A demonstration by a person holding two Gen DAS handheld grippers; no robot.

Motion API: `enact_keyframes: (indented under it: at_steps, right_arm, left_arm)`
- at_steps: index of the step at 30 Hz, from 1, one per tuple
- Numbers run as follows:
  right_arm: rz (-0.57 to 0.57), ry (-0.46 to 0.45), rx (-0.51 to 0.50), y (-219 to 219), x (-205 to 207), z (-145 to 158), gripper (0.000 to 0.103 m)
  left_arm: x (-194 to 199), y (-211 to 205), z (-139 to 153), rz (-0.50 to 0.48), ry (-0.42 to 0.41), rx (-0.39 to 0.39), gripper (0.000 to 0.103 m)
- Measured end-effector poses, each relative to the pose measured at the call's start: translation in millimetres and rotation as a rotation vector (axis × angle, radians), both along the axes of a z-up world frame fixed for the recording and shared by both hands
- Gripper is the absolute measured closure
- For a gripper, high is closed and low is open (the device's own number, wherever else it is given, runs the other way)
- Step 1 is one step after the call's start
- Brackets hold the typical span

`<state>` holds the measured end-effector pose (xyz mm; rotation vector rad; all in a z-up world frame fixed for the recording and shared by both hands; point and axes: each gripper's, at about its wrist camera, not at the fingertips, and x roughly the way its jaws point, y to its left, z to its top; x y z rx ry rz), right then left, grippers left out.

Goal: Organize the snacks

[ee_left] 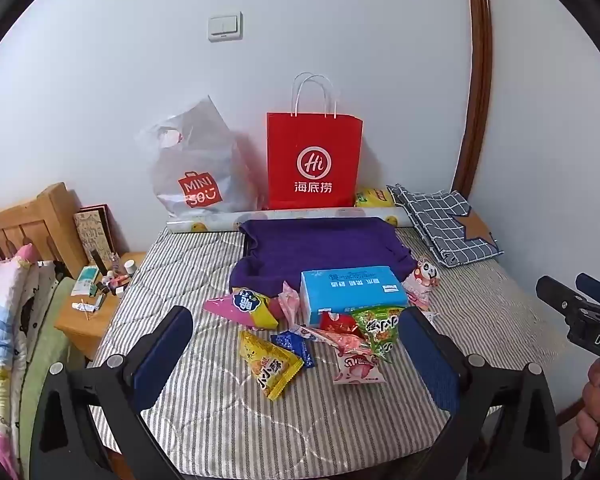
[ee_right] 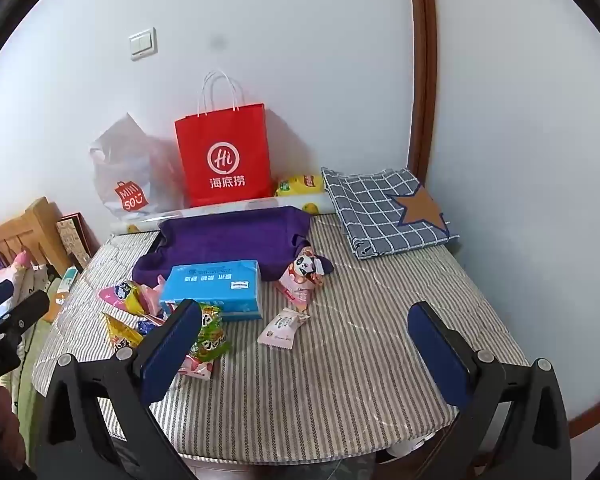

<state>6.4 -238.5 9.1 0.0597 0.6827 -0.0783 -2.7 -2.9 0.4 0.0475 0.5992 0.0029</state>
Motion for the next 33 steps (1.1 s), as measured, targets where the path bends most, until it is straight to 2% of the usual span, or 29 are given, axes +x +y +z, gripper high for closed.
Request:
enact_keyframes:
  at_steps: [4, 5, 13, 33]
  right_arm:
    - [0.001, 0.002, 0.008, 1.1, -0.9, 0.0, 0.001]
    - [0.005, -0.005, 0.007, 0.6, -1.9, 1.5, 0.001]
    - [0.012, -0.019, -0.005, 2.8, -4.8, 3.5, 0.001]
    - [0.027, -0.037, -0.005, 5.8, -10.8, 5.8, 0.001]
  left_arm:
    - [-4.1, -10.7, -3.5, 0.001, -0.007, -0.002, 0.000]
    - [-1.2, -4.8, -2.7, -0.008, 0.006, -0.041, 0.000]
    - [-4.2, 6.7, -0.4, -0.006, 0.003, -0.087, 0.000]
    - [-3.6, 4.4, -4.5, -0.011, 0.012, -0.077, 0.000]
